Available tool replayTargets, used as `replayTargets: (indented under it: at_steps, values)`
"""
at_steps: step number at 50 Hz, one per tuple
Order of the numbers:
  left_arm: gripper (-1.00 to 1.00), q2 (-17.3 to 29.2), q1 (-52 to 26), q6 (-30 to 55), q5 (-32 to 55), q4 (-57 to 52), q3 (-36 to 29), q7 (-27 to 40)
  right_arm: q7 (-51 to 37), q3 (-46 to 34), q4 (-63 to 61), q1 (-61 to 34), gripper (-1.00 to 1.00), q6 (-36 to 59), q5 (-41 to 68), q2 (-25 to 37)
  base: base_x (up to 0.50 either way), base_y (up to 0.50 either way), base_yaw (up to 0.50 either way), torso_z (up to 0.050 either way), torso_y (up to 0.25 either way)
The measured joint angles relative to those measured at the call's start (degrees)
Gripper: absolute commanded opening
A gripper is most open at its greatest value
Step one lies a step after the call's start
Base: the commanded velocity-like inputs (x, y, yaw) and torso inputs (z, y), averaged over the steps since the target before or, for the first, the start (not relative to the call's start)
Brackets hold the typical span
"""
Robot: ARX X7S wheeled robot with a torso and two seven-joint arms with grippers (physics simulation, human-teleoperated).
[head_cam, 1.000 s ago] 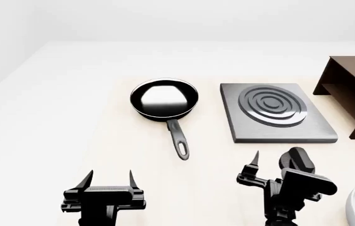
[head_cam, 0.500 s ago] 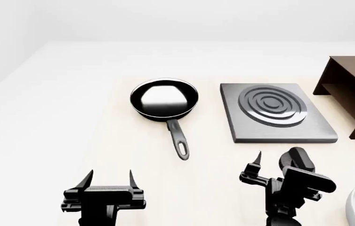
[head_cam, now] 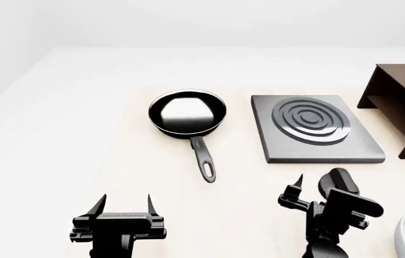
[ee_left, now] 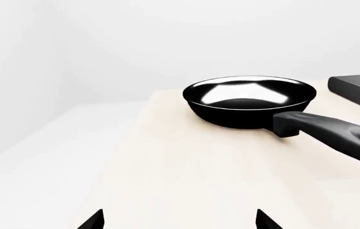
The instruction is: Turn on the stove.
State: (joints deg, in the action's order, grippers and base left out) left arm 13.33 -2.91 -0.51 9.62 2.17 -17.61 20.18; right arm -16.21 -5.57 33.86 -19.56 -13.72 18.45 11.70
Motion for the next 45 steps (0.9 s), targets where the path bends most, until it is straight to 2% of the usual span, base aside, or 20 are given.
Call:
replayTargets:
  at_steps: [23,45]
  values:
    - [1.00,0.4,0.0,-0.2,0.2,0.0,-0.5,0.6,1.8,0.3,11.9,-5.4,1.00,-4.1,0.2,-0.6,0.00,0.00,0.00,0.000,0.000]
    - [1.00,0.7,-0.2,-0.4,0.5,0.3,-1.0,1.0,1.6,0.4,13.6,-5.9,1.00,-5.4,0.5,-0.6,0.00,0.00,0.00,0.000,0.000]
